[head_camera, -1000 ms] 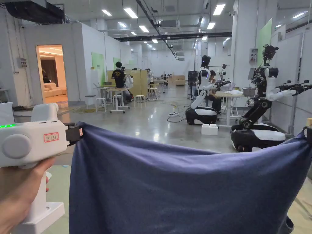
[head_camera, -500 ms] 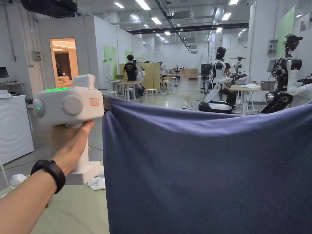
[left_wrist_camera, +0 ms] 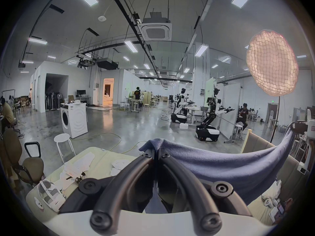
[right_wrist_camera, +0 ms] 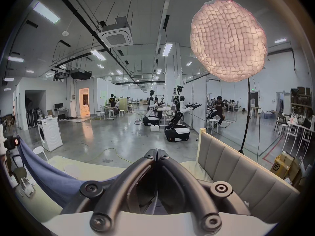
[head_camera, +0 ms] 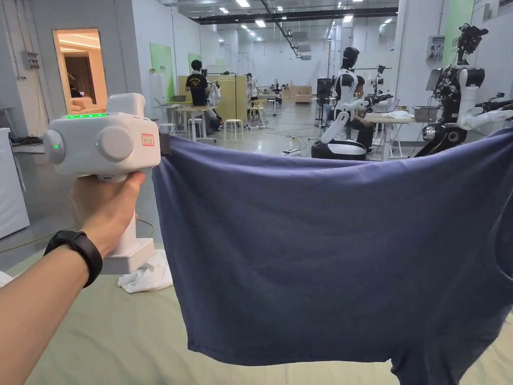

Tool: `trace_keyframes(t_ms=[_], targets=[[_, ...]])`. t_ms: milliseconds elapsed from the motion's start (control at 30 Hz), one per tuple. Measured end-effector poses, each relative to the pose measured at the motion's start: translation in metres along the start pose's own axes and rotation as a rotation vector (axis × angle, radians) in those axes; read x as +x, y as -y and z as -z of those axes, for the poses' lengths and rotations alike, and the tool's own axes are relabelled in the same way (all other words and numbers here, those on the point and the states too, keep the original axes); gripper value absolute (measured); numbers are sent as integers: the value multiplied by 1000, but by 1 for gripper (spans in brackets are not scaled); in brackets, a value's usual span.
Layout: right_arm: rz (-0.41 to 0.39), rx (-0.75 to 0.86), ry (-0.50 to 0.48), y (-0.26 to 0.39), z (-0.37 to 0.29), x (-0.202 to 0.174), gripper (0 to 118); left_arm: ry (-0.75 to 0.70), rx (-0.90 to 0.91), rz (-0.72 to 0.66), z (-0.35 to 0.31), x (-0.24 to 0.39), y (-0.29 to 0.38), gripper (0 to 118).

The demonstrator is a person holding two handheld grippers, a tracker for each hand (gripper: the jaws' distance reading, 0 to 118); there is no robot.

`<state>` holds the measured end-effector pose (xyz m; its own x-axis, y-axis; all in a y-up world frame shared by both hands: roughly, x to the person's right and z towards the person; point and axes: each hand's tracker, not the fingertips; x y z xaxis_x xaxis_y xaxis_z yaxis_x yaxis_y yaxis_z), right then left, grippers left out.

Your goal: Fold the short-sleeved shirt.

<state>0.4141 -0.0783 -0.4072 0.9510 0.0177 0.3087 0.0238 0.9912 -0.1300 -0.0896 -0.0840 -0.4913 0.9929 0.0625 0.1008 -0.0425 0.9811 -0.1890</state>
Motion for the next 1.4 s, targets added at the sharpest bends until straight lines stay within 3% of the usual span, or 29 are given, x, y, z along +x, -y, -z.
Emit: trace_keyframes(t_ms=[133,267,600,700,967,1033,1133,1233,1333,1367,1400], targets=[[63,-96,-45,58,7,8,0,31,-103,-25,13,-3,55,4],[56,-204,-77,123,-4,15,0,61,-221,-74,4,-12,116,4],[32,-365,-200,273,-167,43,0,217,-347,-174,-150,-69,270,4],[97,-436,-213,327,-221,51,0,214,-401,-212,-198,-83,322,4],[188,-620,-145,444,-330,65,0,154,-563,-267,-276,-103,416,4],[160,-640,-121,460,-341,63,0,151,-582,-275,-280,-105,426,4],[200,-678,-112,480,-337,72,0,141,-616,-230,-281,-103,438,4],[190,-691,-113,491,-333,71,1,121,-641,-171,-278,-96,445,4],[189,-686,-118,488,-331,73,21,115,-611,-144,-281,-91,437,18],[193,-663,-115,485,-334,74,21,115,-582,-134,-286,-87,429,18],[191,-645,-109,480,-335,74,50,109,-530,-122,-294,-84,421,47]])
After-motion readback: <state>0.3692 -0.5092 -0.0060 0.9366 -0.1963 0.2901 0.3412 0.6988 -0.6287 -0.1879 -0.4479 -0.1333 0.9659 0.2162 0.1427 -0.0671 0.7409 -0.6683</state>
